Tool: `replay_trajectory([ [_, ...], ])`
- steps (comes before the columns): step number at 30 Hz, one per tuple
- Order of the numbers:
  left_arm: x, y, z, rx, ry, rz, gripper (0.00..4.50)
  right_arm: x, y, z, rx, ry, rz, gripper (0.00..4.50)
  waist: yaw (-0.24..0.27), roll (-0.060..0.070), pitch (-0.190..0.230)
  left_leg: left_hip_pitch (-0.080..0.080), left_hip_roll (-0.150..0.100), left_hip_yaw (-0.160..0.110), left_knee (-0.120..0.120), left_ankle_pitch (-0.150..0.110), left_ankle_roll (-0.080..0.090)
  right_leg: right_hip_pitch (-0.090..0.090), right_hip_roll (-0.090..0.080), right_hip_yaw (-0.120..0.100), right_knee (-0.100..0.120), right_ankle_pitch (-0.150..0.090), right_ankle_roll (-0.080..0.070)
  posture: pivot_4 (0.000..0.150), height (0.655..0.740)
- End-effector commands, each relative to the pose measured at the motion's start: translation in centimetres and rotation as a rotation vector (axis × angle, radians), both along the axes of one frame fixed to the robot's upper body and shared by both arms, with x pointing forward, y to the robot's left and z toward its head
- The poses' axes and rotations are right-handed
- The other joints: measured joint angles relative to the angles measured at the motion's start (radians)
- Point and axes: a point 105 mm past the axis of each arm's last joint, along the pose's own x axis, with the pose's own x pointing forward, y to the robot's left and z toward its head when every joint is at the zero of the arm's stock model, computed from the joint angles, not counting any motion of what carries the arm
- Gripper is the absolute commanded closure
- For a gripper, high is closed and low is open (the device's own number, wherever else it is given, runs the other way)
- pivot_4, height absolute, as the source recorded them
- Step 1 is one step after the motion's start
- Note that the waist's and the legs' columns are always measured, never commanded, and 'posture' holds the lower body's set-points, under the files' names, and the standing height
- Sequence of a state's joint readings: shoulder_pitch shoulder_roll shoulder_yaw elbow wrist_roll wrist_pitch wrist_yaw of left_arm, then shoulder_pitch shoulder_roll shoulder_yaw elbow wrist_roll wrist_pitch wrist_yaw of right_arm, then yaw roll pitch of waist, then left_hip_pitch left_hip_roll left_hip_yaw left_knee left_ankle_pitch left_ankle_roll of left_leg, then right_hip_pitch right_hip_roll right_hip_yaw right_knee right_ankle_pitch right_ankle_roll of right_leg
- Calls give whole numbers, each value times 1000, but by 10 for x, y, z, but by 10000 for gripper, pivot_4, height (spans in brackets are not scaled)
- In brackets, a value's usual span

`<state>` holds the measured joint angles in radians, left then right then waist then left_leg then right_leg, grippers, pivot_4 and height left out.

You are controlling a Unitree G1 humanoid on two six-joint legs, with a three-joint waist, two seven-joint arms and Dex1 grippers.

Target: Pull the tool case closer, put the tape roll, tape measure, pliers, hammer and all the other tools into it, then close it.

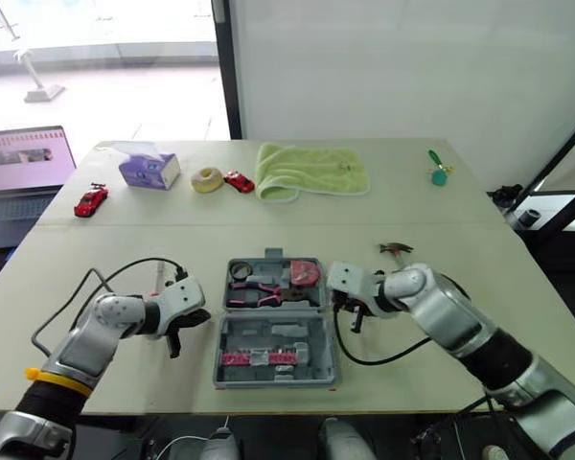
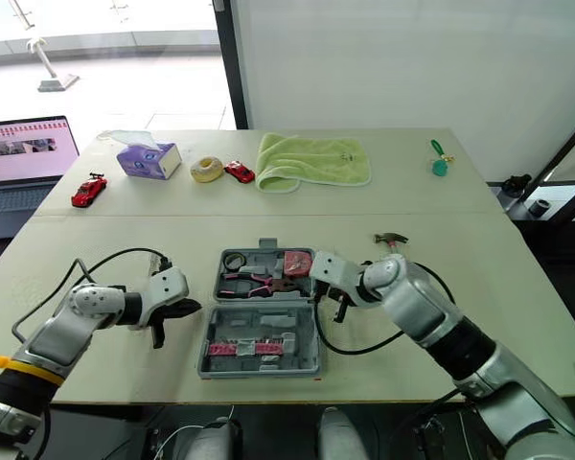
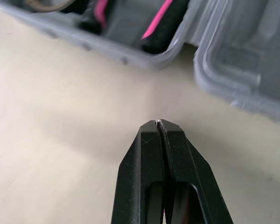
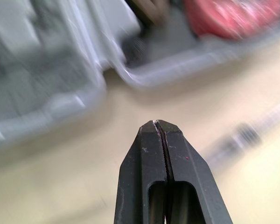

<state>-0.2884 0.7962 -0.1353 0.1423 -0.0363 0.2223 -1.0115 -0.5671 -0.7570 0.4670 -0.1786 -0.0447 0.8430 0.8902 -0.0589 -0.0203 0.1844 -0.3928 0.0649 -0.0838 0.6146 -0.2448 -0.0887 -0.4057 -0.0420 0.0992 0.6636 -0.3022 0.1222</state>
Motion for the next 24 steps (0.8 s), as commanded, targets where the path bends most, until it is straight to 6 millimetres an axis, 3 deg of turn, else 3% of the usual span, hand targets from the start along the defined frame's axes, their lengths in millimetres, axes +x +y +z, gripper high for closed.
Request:
replay_trajectory([
  [1, 8, 20, 41, -104, -99, 72, 44431, -7, -4, 40, 128, -105, 36, 45000, 2, 0, 1, 0, 0, 0, 0, 0, 0, 0, 0, 0, 0, 0, 0, 1500, 7400],
  [4, 2, 51, 70, -261, -152, 174, 44431, -27, -31, 63, 292, -128, -45, 45000, 6, 0, 1, 0, 0, 0, -1, 0, 0, 0, 0, 0, 0, 0, 0, 1500, 7400],
  [7, -5, 74, 78, -278, -249, 235, 44431, -39, -58, 69, 338, -179, -118, 45000, 7, 0, 1, 0, 0, 0, -1, 0, 0, 0, 0, 0, -1, 0, 0, 1500, 7400],
  [9, -11, 95, 81, -295, -317, 309, 45000, -49, -81, 73, 395, -216, -194, 39546, 12, 0, 1, 1, 0, 1, -1, 0, 0, 1, -1, 0, -1, 0, 0, 1500, 7400],
  [12, -37, 133, 60, -225, -298, 416, 35857, -72, -126, 71, 439, -269, -337, 26215, 15, 0, 1, 2, 0, 2, -1, 0, 0, 2, -1, 0, -1, 0, 0, 1500, 7400],
  [15, -45, 146, 61, -309, -319, 477, 20865, -83, -134, 69, 486, -296, -386, 10500, 15, -2, 2, 2, 0, 2, 0, 0, 0, 2, -1, 0, -1, -1, 0, 1500, 7400],
  [17, -59, 167, 50, -314, -325, 554, 10221, -97, -138, 54, 491, -280, -433, 163, 16, -3, 2, 2, 0, 2, 0, 0, -1, 2, -1, 0, -1, -2, -4, 1500, 7400],
  [19, -75, 191, 38, -259, -361, 660, 315, -114, -145, 35, 485, -267, -522, 0, 16, -4, 0, 3, 0, 2, -1, 0, -1, 3, -1, 0, -1, -3, -4, 1500, 7400],
  [24, -83, 203, 25, -253, -380, 727, 315, -122, -150, 26, 490, -290, -582, 0, 13, -5, 0, 2, 0, 6, -1, 0, -1, 2, -3, 3, -3, -3, -3, 1500, 7400],
])
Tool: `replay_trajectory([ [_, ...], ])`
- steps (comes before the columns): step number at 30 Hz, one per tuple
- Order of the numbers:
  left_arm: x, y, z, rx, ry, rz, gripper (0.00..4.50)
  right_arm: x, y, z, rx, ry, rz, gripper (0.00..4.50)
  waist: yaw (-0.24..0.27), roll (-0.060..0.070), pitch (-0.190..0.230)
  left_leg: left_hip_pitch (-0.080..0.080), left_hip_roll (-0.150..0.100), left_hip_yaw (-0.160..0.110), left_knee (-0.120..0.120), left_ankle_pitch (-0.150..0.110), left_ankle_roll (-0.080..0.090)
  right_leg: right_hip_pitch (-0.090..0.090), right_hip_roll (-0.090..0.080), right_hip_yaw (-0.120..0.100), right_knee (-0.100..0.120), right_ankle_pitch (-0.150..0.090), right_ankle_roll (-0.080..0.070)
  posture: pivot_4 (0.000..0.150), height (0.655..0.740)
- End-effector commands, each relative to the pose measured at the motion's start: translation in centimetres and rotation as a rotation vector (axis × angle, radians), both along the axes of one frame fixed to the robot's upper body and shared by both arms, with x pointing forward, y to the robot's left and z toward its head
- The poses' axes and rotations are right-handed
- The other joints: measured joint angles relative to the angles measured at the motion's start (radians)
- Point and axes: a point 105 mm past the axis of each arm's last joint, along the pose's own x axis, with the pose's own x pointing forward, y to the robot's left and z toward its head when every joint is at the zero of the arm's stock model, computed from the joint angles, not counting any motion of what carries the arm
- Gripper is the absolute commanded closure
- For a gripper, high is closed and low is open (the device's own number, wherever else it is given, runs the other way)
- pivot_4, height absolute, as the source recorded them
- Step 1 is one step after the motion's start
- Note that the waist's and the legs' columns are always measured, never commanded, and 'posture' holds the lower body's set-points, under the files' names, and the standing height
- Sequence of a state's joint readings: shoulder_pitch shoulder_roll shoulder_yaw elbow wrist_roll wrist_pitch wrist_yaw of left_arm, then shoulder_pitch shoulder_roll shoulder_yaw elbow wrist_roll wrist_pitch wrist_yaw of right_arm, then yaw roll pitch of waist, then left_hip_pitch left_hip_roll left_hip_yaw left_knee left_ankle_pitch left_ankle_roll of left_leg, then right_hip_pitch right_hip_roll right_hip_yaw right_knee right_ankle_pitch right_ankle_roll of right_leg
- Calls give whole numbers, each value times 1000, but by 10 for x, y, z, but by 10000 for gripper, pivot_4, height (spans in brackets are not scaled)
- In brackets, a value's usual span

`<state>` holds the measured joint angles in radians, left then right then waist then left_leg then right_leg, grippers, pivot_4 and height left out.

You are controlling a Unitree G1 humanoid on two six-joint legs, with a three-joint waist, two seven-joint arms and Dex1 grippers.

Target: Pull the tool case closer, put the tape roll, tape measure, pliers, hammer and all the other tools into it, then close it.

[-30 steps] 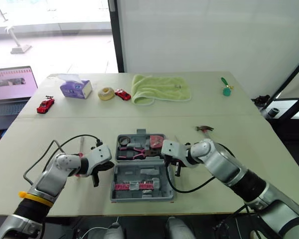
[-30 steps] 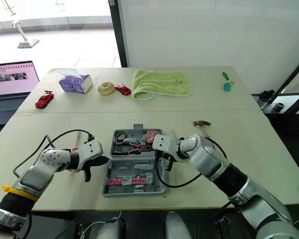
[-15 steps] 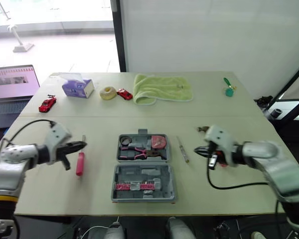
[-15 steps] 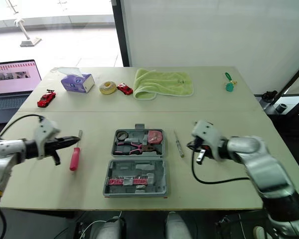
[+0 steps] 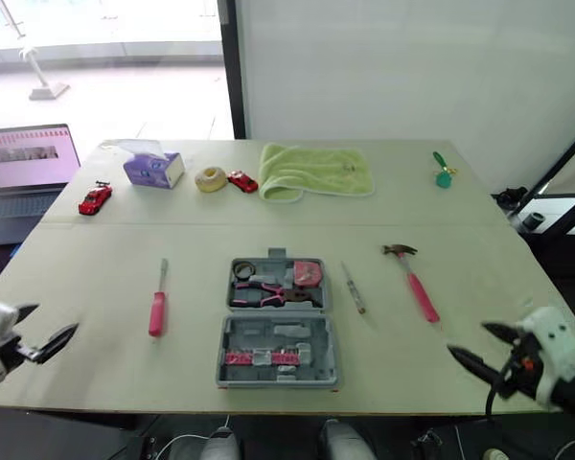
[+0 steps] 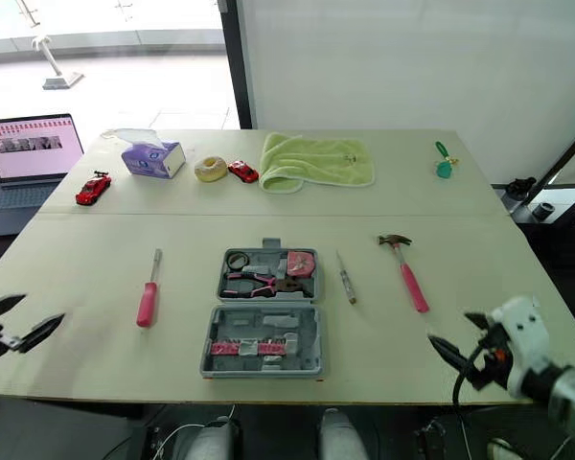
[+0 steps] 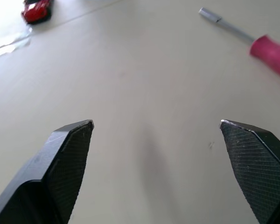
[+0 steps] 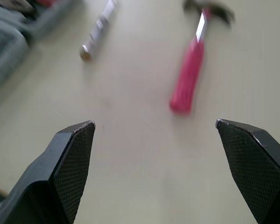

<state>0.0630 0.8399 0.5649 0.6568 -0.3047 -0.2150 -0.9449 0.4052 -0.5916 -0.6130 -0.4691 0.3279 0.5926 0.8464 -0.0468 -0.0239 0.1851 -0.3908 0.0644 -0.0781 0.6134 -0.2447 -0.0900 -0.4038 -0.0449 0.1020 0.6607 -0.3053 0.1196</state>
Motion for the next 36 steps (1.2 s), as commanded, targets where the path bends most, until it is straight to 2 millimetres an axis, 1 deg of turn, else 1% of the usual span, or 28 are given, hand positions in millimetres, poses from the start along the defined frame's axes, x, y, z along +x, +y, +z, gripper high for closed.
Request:
replay_trajectory([
  [1, 2, 3, 7, 13, -62, 15, 315, 5, -2, 20, -48, -107, -15, 0, 2, -2, -1, 0, 0, 0, 0, 0, -1, 0, 0, 0, 0, 1, -1, 1500, 7400],
  [3, 2, 2, 3, -13, -77, 32, 315, 5, -3, 20, -51, -120, -31, 0, 3, -2, -1, 2, 0, 0, 0, 1, -2, 1, 0, 0, 0, 1, -2, 1500, 7400],
  [7, 8, 1, 7, 6, -124, 41, 315, 6, -3, 22, -63, -142, -45, 0, 4, -3, -2, 1, 0, 0, -1, 1, -2, 1, 0, 0, 0, 1, -2, 1500, 7400],
  [11, 17, -11, 14, -2, -145, -38, 315, 6, 3, 27, -32, -163, -71, 0, 4, -3, -2, 1, 0, 0, -1, 1, -2, 1, 0, 0, 0, 1, -2, 1500, 7400],
  [13, 20, -18, 18, -19, -161, -70, 315, 7, 9, 30, -10, -167, -64, 0, 4, -3, -2, 1, 0, 0, -1, 1, -3, 1, 0, 0, 0, 1, -2, 1500, 7400],
  [15, 25, -28, 20, -28, -162, -112, 315, 13, 22, 34, 9, -180, -46, 0, 2, -3, -2, 1, 0, 0, -1, 1, -3, 1, 0, 0, 0, 1, -2, 1500, 7400],
  [17, 30, -40, 21, -40, -158, -164, 315, 19, 35, 39, 29, -184, -15, 0, 1, -3, -2, 2, 0, 0, -1, 1, -3, 1, 0, 0, 0, 1, -2, 1500, 7400],
  [19, 34, -53, 23, -41, -161, -219, 315, 25, 44, 40, 24, -175, -11, 0, 3, -3, -2, 2, 0, 0, -1, 1, -3, 1, 1, 0, 0, 1, -2, 1500, 7400],
  [21, 35, -71, 24, -60, -152, -291, 315, 35, 56, 41, 38, -171, -26, 0, 2, -3, -2, 1, 0, 0, -1, 1, -3, 1, 1, 0, 0, 2, 0, 1500, 7400],
  [23, 33, -86, 26, -72, -138, -352, 315, 44, 64, 42, 27, -169, -40, 0, 2, -3, -2, 1, 0, 0, -1, 1, -3, 1, 0, 0, 0, 3, 0, 1500, 7400],
  [24, 31, -94, 27, -77, -127, -397, 315, 52, 72, 38, 19, -161, -57, 0, 3, -3, -2, 1, 0, 0, -1, 1, -3, 1, 0, 0, 0, 2, 0, 1500, 7400],
  [25, 30, -101, 29, -90, -119, -431, 315, 61, 80, 35, 21, -157, -73, 0, 0, -3, -2, 1, 0, 0, -1, 1, -3, 1, 1, 0, 0, 2, 0, 1500, 7400],
  [27, 29, -107, 31, -108, -109, -460, 315, 69, 89, 32, 22, -149, -94, 0, 2, -2, -2, 1, 1, -1, -1, 2, -3, 0, 1, 0, 1, 2, -2, 1500, 7400],
  [28, 29, -111, 31, -117, -104, -471, 315, 74, 87, 28, 28, -137, -137, 0, 3, -2, -2, 1, 1, -1, -1, 2, -3, 0, 1, 0, 1, 1, -2, 1500, 7400],
  [31, 30, -129, 32, -111, -95, -556, 315, 98, 109, 11, 48, -96, -171, 0, 2, -3, -2, 0, 0, -1, -1, 2, -3, 0, 1, 0, 1, 1, -2, 1500, 7400],
  [32, 31, -134, 35, -101, -109, -566, 315, 104, 117, 8, 79, -91, -171, 0, 2, -2, -2, 0, 0, -1, 0, 2, -3, 0, 1, 0, 0, 2, -2, 1500, 7400],
  [34, 31, -150, 43, -70, -146, -621, 315, 115, 123, -3, 77, -69, -192, 0, 2, -2, -1, 0, 0, -1, 0, 2, -3, 0, 1, 0, 1, 2, -1, 1500, 7400],
  [36, 32, -163, 51, -87, -188, -642, 315, 125, 129, -10, 110, -55, -201, 0, 4, -2, -1, 0, 0, -1, 0, 2, -3, 0, 1, 0, 1, 3, 0, 1500, 7400],
])
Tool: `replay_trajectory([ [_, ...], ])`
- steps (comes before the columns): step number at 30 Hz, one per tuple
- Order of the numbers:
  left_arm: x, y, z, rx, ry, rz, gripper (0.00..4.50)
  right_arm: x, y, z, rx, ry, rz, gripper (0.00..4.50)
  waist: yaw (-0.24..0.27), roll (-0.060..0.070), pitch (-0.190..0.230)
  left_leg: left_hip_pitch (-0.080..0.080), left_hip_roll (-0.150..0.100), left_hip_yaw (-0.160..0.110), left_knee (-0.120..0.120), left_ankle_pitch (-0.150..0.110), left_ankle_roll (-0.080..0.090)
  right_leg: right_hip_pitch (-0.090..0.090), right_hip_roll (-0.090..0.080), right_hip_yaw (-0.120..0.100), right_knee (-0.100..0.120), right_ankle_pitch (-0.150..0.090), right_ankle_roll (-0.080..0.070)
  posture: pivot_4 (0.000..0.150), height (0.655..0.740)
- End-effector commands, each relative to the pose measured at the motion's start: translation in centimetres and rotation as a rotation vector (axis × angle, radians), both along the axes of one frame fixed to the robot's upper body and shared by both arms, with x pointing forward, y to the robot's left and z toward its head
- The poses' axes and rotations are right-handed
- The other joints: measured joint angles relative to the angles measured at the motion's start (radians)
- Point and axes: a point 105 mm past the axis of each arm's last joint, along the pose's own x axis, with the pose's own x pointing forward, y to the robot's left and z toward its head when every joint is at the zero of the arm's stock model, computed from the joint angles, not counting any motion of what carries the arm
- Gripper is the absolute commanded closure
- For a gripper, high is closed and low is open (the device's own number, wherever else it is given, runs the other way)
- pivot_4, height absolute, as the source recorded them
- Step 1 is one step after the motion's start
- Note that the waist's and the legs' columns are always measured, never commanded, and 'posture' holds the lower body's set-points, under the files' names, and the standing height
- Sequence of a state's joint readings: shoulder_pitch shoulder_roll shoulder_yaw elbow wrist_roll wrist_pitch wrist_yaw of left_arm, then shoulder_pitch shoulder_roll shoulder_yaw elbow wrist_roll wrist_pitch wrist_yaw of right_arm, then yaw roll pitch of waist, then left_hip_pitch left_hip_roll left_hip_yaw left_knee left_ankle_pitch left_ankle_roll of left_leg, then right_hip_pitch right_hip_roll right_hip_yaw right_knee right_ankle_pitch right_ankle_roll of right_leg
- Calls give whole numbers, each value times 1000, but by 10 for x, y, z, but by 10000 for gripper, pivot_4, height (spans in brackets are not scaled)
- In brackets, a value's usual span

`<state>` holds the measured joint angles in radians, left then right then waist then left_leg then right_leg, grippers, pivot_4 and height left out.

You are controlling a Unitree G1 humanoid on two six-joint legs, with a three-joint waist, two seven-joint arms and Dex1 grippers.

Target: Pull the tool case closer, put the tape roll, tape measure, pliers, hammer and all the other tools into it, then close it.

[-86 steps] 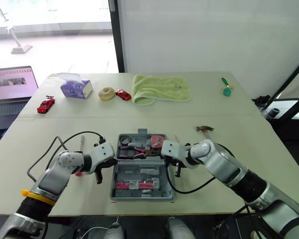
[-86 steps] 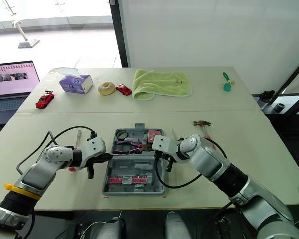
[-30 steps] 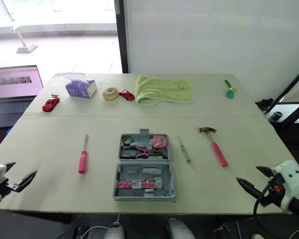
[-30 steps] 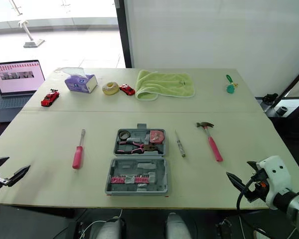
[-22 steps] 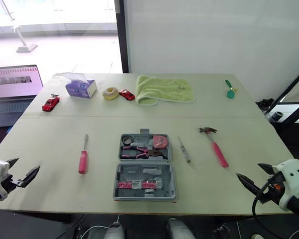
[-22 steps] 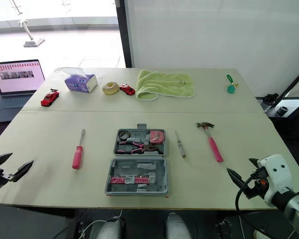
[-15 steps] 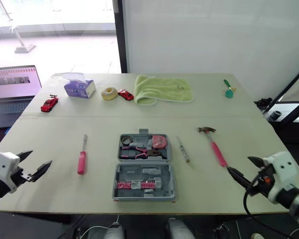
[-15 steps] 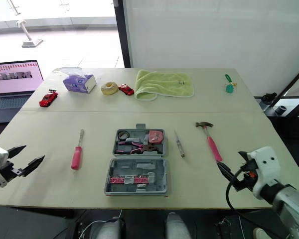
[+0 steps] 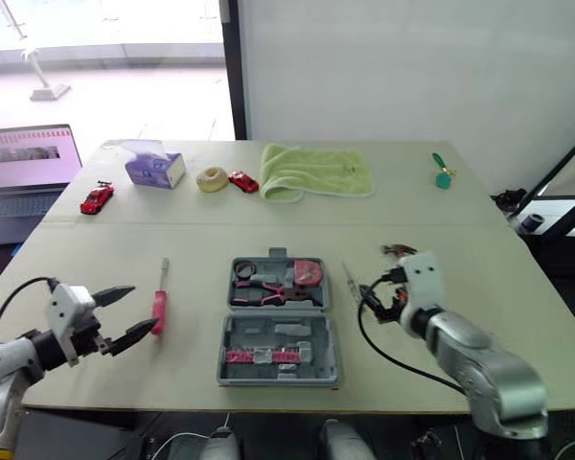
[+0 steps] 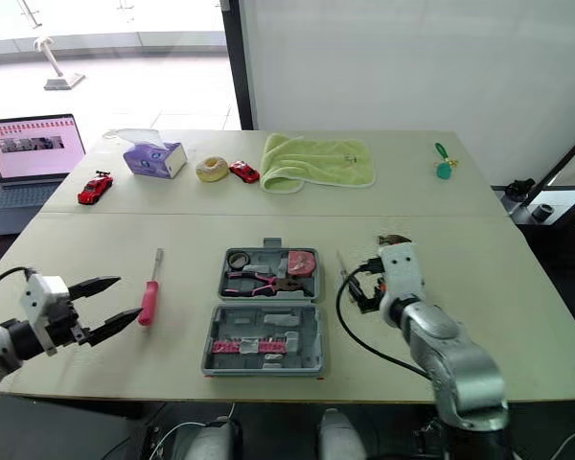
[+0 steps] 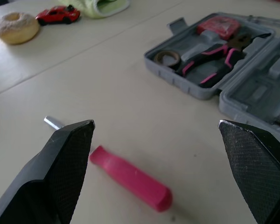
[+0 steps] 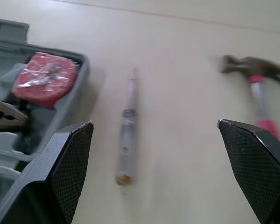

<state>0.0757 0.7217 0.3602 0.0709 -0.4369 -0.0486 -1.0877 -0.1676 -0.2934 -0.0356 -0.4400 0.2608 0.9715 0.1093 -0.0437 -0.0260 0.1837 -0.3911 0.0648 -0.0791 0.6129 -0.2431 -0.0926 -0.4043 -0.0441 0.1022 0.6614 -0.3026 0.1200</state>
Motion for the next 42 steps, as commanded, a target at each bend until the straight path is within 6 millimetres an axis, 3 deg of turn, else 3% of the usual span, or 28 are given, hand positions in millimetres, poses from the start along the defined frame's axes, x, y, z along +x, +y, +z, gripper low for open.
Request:
replay_trajectory([
  [1, 2, -22, 21, -22, -97, -52, 315, 15, 2, -4, -6, -17, -36, 0, 0, 0, 0, 0, 0, 0, 0, 0, 0, 0, 0, 0, 0, 0, 0, 1500, 7400],
  [5, -8, -42, 28, -52, -63, -179, 315, 31, 10, -8, 3, -18, -43, 0, -4, 1, 0, 0, 0, 0, 0, 0, 0, -1, 0, 0, 1, 1, 1, 1500, 7400],
  [11, -21, -49, 29, -67, 41, -279, 315, 41, 17, -19, -12, 12, -40, 0, -18, 1, 1, 0, 0, -1, -1, 0, 0, -2, 1, 0, 2, 1, 1, 1500, 7400],
  [15, -19, -52, 29, -49, 50, -286, 315, 44, 17, -30, -35, 41, -44, 0, -24, 1, 1, 0, 0, -1, 0, 0, 0, -1, 1, 0, 2, 1, 1, 1500, 7400],
  [18, -12, -57, 32, -46, 11, -280, 0, 48, 11, -40, -51, 68, -79, 8467, -26, 1, 1, 0, 0, -1, 0, 0, 0, -1, 1, 0, 2, 1, 1, 1500, 7400],
  [25, -7, -60, 31, -55, 1, -265, 0, 48, 18, -36, -39, 43, -43, 44307, -26, 1, 1, 0, 0, -1, -1, 0, 0, -1, 1, 0, 2, 1, 2, 1500, 7400],
  [27, -7, -62, 31, -64, 5, -271, 0, 45, 17, -33, -37, 32, -44, 44917, -25, 1, 1, 0, 0, -1, 0, 0, 0, -1, 1, 0, 2, 1, 2, 1500, 7400],
  [30, -10, -67, 31, -85, 25, -307, 0, 31, 12, -15, -4, -26, -87, 44917, -23, 2, 1, 0, 0, -1, 0, 0, 0, -1, 1, 0, 2, 1, 2, 1500, 7400],
  [34, -12, -65, 26, -62, 46, -321, 0, -8, 19, 0, 28, -58, -117, 44917, -24, 2, 1, -1, 0, -2, -1, 0, 0, -3, 1, 0, 2, 1, 2, 1500, 7400],
  [38, -9, -62, 25, -48, 52, -344, 0, -51, 30, -5, 48, -7, -162, 44917, -25, 2, 1, 0, 0, -2, -1, 0, 0, -3, 2, 0, 2, -1, 0, 1500, 7400],
  [42, -5, -61, 26, -45, 54, -361, 0, -70, 36, -18, 44, 68, -173, 44917, -25, 2, 1, -1, 0, -2, -1, 0, 0, -3, 1, 0, 1, -2, -3, 1500, 7400],
])
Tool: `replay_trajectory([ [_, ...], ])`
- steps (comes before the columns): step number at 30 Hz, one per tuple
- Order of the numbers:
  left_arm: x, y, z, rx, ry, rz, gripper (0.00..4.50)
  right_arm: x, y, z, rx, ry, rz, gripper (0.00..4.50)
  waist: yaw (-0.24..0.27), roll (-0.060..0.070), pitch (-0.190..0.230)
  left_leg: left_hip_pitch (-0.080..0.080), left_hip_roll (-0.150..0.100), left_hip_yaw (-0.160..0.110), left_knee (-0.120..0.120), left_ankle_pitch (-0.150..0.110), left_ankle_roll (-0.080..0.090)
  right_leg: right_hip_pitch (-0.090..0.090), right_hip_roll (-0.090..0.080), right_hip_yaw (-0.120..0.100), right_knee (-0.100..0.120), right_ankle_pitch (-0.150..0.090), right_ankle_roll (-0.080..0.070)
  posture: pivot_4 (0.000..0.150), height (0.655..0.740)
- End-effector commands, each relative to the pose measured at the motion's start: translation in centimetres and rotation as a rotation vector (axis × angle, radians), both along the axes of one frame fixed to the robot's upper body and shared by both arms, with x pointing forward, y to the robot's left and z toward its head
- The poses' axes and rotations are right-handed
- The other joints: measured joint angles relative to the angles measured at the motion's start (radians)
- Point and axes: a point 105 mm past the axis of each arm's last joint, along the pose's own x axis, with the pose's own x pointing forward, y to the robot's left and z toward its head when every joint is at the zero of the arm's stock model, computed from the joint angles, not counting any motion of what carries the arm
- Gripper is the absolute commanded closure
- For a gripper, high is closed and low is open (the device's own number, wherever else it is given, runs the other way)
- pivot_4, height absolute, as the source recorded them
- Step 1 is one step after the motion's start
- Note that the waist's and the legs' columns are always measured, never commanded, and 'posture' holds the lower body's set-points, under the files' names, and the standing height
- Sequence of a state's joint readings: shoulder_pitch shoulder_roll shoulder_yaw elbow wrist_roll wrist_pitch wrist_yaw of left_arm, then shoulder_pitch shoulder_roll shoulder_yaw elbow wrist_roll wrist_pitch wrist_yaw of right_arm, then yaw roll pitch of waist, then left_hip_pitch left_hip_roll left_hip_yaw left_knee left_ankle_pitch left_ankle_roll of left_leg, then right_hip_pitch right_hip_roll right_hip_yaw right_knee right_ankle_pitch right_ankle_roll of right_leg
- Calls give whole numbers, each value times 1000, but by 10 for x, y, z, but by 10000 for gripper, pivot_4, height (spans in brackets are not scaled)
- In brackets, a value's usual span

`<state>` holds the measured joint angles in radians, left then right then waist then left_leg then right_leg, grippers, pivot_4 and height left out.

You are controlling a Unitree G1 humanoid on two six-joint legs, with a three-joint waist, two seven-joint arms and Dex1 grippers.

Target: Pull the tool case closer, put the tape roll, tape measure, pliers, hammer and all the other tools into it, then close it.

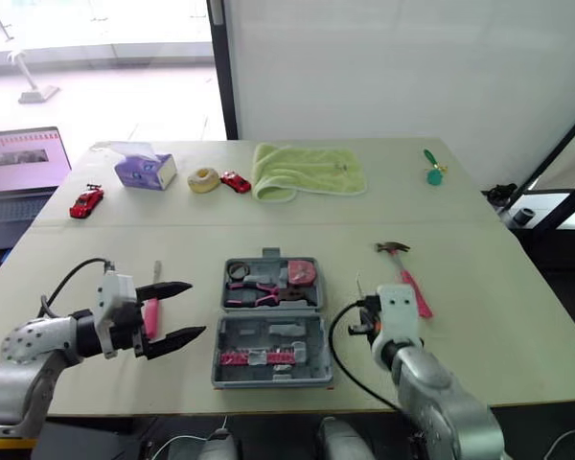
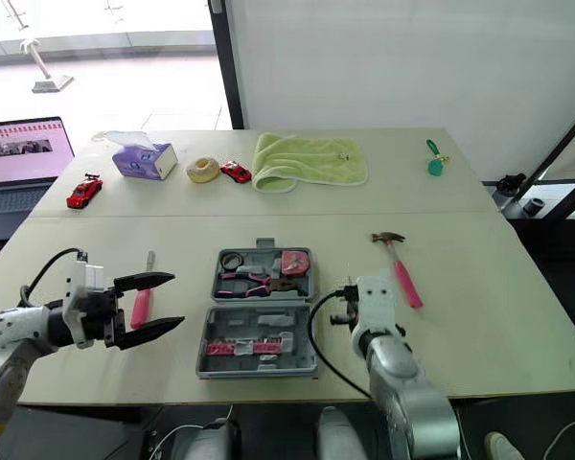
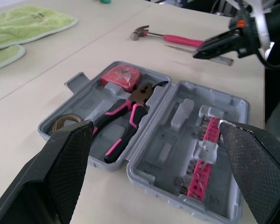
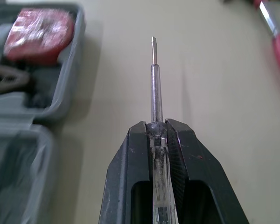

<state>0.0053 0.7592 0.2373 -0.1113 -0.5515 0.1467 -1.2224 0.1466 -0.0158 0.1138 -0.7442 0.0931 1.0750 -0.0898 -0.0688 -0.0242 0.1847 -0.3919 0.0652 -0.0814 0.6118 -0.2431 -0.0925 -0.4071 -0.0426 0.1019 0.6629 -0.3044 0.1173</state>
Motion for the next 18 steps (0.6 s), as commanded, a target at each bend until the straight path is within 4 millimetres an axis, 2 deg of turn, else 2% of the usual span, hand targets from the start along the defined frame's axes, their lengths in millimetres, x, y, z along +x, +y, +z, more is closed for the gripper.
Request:
replay_trajectory([
  [1, 3, -1, 7, 15, -31, -30, 0, -7, 2, 6, -19, -17, -17, 44917, 0, 0, 0, 0, 0, 0, 0, 0, 0, 0, 0, 0, 0, 0, 0, 1500, 7400],
  [5, 9, -6, 6, 24, -31, -57, 0, -14, -4, -21, -20, 69, -39, 44917, 1, 0, 0, 0, 0, 0, 0, 0, 0, 0, 0, 0, 0, 0, 0, 1500, 7400],
  [10, 14, -6, 9, 33, -42, -64, 0, -12, -4, -38, 11, 97, -64, 44917, -2, 0, 0, 0, 0, 0, 0, 0, 0, 0, 0, 0, 0, 0, 0, 1500, 7400],
  [12, 14, -6, 9, 36, -43, -63, 0, -12, -3, -44, 19, 111, -60, 33890, -1, -1, 0, 0, 0, 0, 0, 0, 0, 0, 0, 0, 0, 0, 0, 1500, 7400],
  [14, 15, -5, 9, 43, -45, -59, 0, -10, -2, -47, 28, 114, -49, 25757, 0, -1, -1, 0, 0, 0, 0, 0, 0, 0, 0, 0, 0, 0, 0, 1500, 7400],
  [15, 15, -5, 10, 43, -46, -58, 0, -9, -6, -44, 36, 97, -64, 19786, 0, -2, -1, 0, 0, 0, 0, 0, 0, 1, 0, 0, 0, 0, 0, 1500, 7400],
  [16, 15, -5, 10, 43, -47, -58, 0, -8, -9, -40, 40, 84, -76, 16196, 1, -2, -1, 0, 0, 0, 0, 0, 0, 1, 0, 0, 0, 0, 0, 1500, 7400],
  [18, 15, -5, 11, 41, -50, -55, 0, -7, -18, -28, 35, 43, -93, 5774, 5, -2, -1, 0, 0, 0, 0, 0, 0, 1, 0, 0, -1, 0, 0, 1500, 7400],
])
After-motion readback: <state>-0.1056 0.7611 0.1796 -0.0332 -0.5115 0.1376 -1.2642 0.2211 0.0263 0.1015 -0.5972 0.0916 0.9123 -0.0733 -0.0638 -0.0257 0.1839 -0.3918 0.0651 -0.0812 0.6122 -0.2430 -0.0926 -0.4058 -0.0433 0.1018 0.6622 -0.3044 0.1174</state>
